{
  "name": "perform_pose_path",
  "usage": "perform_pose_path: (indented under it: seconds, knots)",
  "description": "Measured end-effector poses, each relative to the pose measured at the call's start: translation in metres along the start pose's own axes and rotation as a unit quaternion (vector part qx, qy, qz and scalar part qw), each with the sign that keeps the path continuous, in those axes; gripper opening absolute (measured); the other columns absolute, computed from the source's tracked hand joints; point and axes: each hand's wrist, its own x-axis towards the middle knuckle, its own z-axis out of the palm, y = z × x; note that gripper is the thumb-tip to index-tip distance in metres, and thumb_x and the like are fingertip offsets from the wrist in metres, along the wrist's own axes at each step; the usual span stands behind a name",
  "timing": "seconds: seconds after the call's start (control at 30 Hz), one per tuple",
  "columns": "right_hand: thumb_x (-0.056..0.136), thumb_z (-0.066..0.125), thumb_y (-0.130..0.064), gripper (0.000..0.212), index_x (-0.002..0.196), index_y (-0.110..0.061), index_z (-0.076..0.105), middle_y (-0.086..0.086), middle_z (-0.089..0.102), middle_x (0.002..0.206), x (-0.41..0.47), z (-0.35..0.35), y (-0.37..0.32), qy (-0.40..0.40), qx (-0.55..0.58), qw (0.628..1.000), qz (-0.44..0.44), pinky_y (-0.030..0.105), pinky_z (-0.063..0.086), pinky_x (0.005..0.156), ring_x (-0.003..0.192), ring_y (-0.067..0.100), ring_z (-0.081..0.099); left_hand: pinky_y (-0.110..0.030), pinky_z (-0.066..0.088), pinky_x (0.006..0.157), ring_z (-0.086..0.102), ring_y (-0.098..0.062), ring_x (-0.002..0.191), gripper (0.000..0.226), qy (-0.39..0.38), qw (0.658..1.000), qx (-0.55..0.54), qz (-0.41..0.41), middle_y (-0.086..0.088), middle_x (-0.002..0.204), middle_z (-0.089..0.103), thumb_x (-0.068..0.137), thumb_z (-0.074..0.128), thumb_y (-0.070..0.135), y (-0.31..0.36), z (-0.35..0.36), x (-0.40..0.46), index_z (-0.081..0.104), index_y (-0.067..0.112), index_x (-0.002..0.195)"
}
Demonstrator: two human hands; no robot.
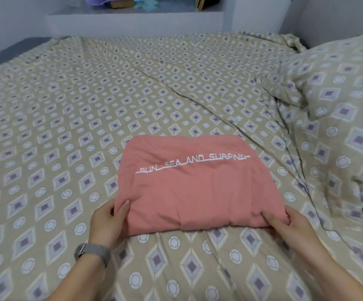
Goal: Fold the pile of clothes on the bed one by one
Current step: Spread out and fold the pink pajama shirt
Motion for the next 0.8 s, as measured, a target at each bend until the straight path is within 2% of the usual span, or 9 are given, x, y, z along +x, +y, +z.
perform_pose_path:
  seconds: [0.07, 0.17, 0.3, 0.37, 0.43, 0.5, 0.63, 0.7, 0.8]
  knots:
    - [0.089, 0.067, -0.012, 0.017, 0.104, -0.005, 0.063, 0.016, 0.071, 0.093, 0.002, -0.003, -0.001, -0.013, 0.092, 0.995, 0.038, 0.023, 0.057, 0.057, 0.070, 0.021, 0.070, -0.034, 0.043, 0.070, 0.058, -0.025, 0.085, 0.015, -0.022, 0.998, -0.059, -0.021, -0.014, 0.088, 0.066, 0.095, 0.059, 0.017, 0.000, -0.008, 0.010, 0.064, 0.004, 0.090]
    - [0.091, 0.062, -0.002, 0.010, 0.099, 0.004, 0.061, 0.019, 0.065, 0.083, 0.015, -0.026, -0.010, 0.000, 0.078, 0.996, 0.035, 0.017, 0.053, 0.046, 0.047, 0.014, 0.065, -0.042, 0.046, 0.090, 0.059, -0.028, 0.097, 0.012, -0.023, 0.993, -0.106, -0.044, -0.018, 0.107, 0.066, 0.097, 0.054, 0.010, -0.004, -0.032, 0.026, 0.062, 0.004, 0.104]
    - [0.091, 0.063, -0.003, 0.019, 0.105, 0.009, 0.059, 0.017, 0.062, 0.076, 0.025, -0.055, -0.009, -0.063, -0.032, 0.996, 0.057, 0.023, 0.053, 0.048, 0.051, 0.020, 0.060, -0.042, 0.045, 0.090, 0.057, -0.031, 0.099, 0.016, -0.118, 0.966, -0.166, -0.156, -0.021, 0.113, 0.062, 0.098, 0.047, 0.000, -0.018, -0.053, 0.027, 0.058, 0.001, 0.108]
    - [0.087, 0.071, -0.015, 0.025, 0.104, 0.000, 0.060, 0.014, 0.064, 0.075, 0.019, -0.056, -0.007, -0.106, -0.085, 0.988, 0.079, 0.032, 0.054, 0.057, 0.059, 0.023, 0.059, -0.038, 0.047, 0.085, 0.059, -0.029, 0.090, 0.012, -0.133, 0.968, -0.108, -0.181, -0.017, 0.103, 0.066, 0.097, 0.054, 0.008, -0.021, -0.057, 0.018, 0.061, 0.003, 0.105]
    - [0.083, 0.076, -0.027, 0.026, 0.099, -0.016, 0.058, 0.011, 0.067, 0.081, 0.015, -0.055, -0.009, -0.077, -0.103, 0.989, 0.070, 0.038, 0.053, 0.063, 0.064, 0.026, 0.061, -0.031, 0.047, 0.068, 0.056, -0.024, 0.065, 0.022, -0.101, 0.980, -0.012, -0.173, -0.011, 0.069, 0.061, 0.090, 0.067, 0.028, -0.020, -0.063, 0.009, 0.064, 0.006, 0.085]
    - [0.083, 0.075, -0.030, 0.026, 0.099, -0.019, 0.058, 0.009, 0.065, 0.086, 0.014, -0.052, -0.016, -0.029, -0.097, 0.993, 0.053, 0.035, 0.052, 0.064, 0.067, 0.024, 0.061, -0.027, 0.046, 0.057, 0.052, -0.021, 0.053, 0.033, -0.090, 0.981, 0.007, -0.169, -0.008, 0.056, 0.056, 0.083, 0.074, 0.036, -0.016, -0.067, -0.003, 0.062, 0.006, 0.078]
    - [0.089, 0.068, -0.029, 0.027, 0.087, -0.001, 0.069, 0.002, 0.061, 0.062, 0.012, -0.035, -0.025, 0.010, -0.153, 0.988, 0.002, 0.029, 0.041, 0.055, 0.056, 0.018, 0.052, -0.023, 0.041, 0.051, 0.051, -0.016, 0.057, 0.018, -0.135, 0.982, -0.039, -0.126, -0.005, 0.076, 0.066, 0.083, 0.075, 0.020, -0.009, -0.060, -0.021, 0.065, 0.011, 0.096]
    - [0.090, 0.064, -0.030, 0.032, 0.079, -0.002, 0.071, 0.005, 0.061, 0.060, 0.010, -0.023, -0.029, 0.049, -0.155, 0.986, -0.034, 0.030, 0.037, 0.055, 0.057, 0.020, 0.052, -0.022, 0.038, 0.049, 0.048, -0.018, 0.056, 0.006, -0.124, 0.987, -0.053, -0.085, -0.002, 0.068, 0.063, 0.088, 0.069, 0.013, -0.008, -0.059, -0.023, 0.068, 0.010, 0.094]
    - [0.094, 0.056, -0.020, 0.023, 0.078, -0.006, 0.065, 0.008, 0.065, 0.075, 0.005, -0.016, -0.042, 0.131, -0.074, 0.987, -0.064, 0.031, 0.041, 0.060, 0.069, 0.023, 0.058, -0.027, 0.049, 0.069, 0.065, -0.022, 0.079, 0.014, -0.153, 0.985, -0.070, -0.029, -0.003, 0.084, 0.073, 0.096, 0.056, 0.008, -0.009, -0.070, -0.019, 0.069, 0.012, 0.099]
